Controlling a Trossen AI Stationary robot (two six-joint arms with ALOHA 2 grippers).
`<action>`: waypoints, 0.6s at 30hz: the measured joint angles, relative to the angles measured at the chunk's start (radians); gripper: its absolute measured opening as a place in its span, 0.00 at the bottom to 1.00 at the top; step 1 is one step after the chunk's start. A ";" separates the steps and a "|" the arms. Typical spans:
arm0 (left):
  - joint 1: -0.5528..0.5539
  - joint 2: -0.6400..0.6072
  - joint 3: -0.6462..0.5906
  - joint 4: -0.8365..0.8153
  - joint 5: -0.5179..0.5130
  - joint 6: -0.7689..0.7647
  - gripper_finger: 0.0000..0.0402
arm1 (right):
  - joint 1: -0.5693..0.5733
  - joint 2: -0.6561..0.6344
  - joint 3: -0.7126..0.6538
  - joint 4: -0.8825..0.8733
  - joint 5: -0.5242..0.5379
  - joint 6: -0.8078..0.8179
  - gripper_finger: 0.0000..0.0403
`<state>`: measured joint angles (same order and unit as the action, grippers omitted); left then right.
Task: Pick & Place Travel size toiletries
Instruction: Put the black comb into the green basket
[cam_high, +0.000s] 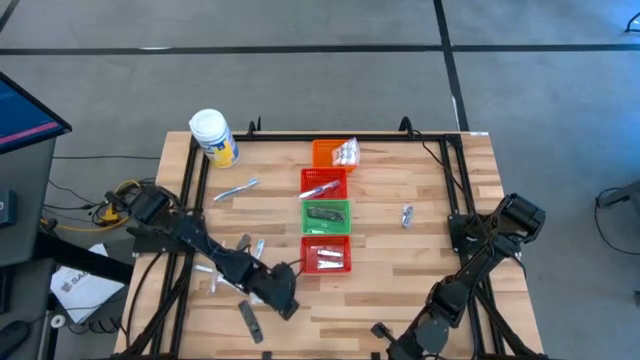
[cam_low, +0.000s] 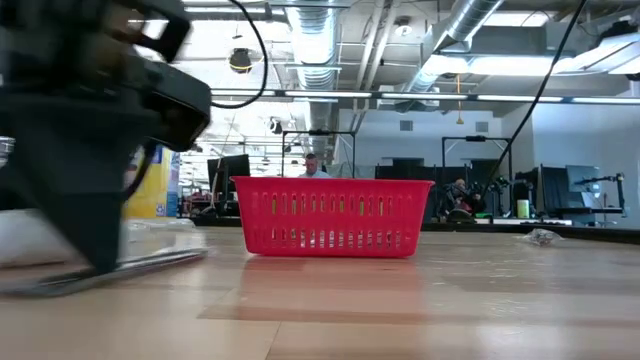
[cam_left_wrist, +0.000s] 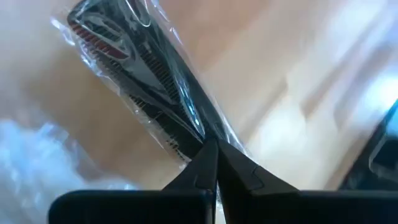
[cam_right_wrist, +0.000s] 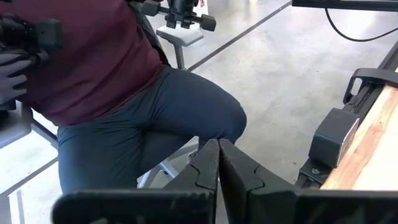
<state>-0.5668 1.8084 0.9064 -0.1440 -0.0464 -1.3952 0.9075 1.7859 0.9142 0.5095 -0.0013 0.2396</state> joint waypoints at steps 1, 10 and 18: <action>-0.007 0.000 0.001 0.000 0.010 0.017 0.00 | 0.000 0.000 0.000 0.000 0.000 0.000 0.01; 0.004 -0.001 0.001 -0.001 0.100 0.274 0.00 | -0.017 0.000 0.000 0.000 -0.002 -0.004 0.01; 0.006 -0.002 0.001 0.002 0.115 0.480 0.00 | -0.049 0.000 0.000 0.000 0.000 -0.004 0.01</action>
<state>-0.5604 1.8069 0.9077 -0.1425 0.0684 -0.9152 0.8587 1.7859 0.9142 0.5095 -0.0011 0.2359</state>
